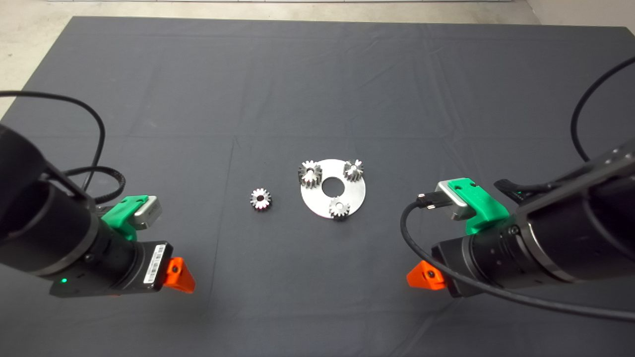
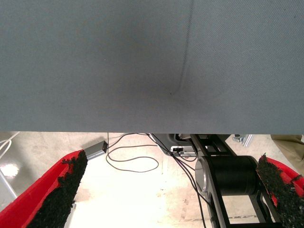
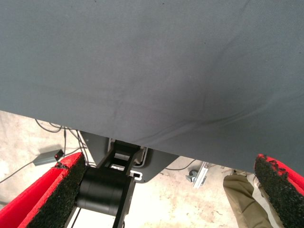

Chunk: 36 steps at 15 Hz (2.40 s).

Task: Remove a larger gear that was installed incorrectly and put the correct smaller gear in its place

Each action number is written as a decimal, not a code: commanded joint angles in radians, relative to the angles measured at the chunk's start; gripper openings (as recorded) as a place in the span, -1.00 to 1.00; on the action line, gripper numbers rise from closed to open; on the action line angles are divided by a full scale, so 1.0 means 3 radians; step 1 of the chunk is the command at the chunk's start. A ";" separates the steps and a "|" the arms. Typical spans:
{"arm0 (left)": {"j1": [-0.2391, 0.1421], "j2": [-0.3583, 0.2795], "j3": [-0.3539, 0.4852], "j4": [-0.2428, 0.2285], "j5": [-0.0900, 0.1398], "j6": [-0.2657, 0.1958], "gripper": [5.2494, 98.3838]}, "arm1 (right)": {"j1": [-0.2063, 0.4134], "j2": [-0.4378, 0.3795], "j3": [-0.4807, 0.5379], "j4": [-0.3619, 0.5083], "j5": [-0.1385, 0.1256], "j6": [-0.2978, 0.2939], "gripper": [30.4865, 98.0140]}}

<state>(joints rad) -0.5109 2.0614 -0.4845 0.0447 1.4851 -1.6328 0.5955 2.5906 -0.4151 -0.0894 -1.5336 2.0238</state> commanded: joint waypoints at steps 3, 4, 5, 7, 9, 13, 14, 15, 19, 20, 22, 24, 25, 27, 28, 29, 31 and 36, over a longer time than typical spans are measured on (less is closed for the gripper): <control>-0.0041 0.0429 -0.0389 -0.0057 0.0015 0.0176 0.87 | 0.0045 -0.0047 -0.0001 0.0103 -0.0380 -0.0073 0.88; -0.0041 0.0537 -0.0502 -0.0047 0.0023 0.0240 0.87 | 0.0045 -0.0096 0.0002 0.0100 -0.0390 -0.0107 0.88; -0.0041 0.0593 -0.0634 -0.0035 0.0015 0.0321 0.87 | 0.0040 -0.0172 -0.0001 0.0098 -0.0400 -0.0161 0.88; -0.0041 0.0741 -0.0931 -0.0007 -0.0001 0.0535 0.86 | 0.0040 -0.0419 -0.0001 0.0098 -0.0405 -0.0344 0.88; -0.0041 0.0905 -0.1167 -0.0006 -0.0006 0.0662 0.87 | 0.0044 -0.0662 0.0014 0.0093 -0.0405 -0.0488 0.88; -0.0041 0.1146 -0.1454 0.0081 -0.0001 0.0763 0.87 | 0.0045 -0.1088 0.0019 0.0083 -0.0410 -0.0871 0.88; -0.0041 0.1211 -0.1524 0.0086 -0.0001 0.0797 0.87 | 0.0043 -0.1296 0.0019 0.0073 -0.0410 -0.1025 0.88; -0.0041 0.1289 -0.1612 0.0086 -0.0001 0.0826 0.87 | 0.0044 -0.1519 0.0018 0.0072 -0.0410 -0.1191 0.88; -0.0041 0.1635 -0.1994 0.0101 -0.0006 0.0932 0.87 | 0.0045 -0.2010 -0.0006 0.0073 -0.0405 -0.1612 0.88; -0.0041 0.1724 -0.2099 0.0121 -0.0006 0.0967 0.87 | 0.0044 -0.2084 -0.0015 0.0073 -0.0405 -0.1668 0.88; -0.0041 0.1825 -0.2198 0.0127 -0.0011 0.0994 0.87 | 0.0045 -0.2252 -0.0026 0.0073 -0.0405 -0.1802 0.88; -0.0041 0.1839 -0.2219 0.0129 -0.0039 0.0999 0.87 | 0.0045 -0.2282 -0.0030 0.0073 -0.0403 -0.1827 0.88; -0.0041 0.1839 -0.2240 0.0127 -0.0083 0.1005 0.87 | 0.0045 -0.2277 -0.0031 0.0074 -0.0400 -0.1831 0.88; -0.0044 0.1870 -0.2335 0.0127 -0.0218 0.1091 0.87 | 0.0045 -0.2279 -0.0022 0.0078 -0.0405 -0.1827 0.88; -0.0042 0.1902 -0.2385 0.0127 -0.0273 0.1122 0.86 | 0.0045 -0.2287 -0.0016 0.0083 -0.0405 -0.1827 0.88; -0.0046 0.1945 -0.2427 0.0127 -0.0296 0.1137 0.87 | 0.0045 -0.2297 -0.0016 0.0083 -0.0409 -0.1827 0.88; -0.0041 0.2025 -0.2517 0.0139 -0.0351 0.1189 0.86 | 0.0044 -0.2302 -0.0006 0.0083 -0.0415 -0.1828 0.88; -0.0041 0.2080 -0.2718 0.0327 -0.0668 0.1309 0.87 | 0.0045 -0.2280 -0.0016 0.0088 -0.0415 -0.1832 0.88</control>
<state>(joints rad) -0.5102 2.6819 -1.2453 0.1134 1.3318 -1.2723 0.5913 1.9104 -0.4223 -0.0883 -1.5328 1.4817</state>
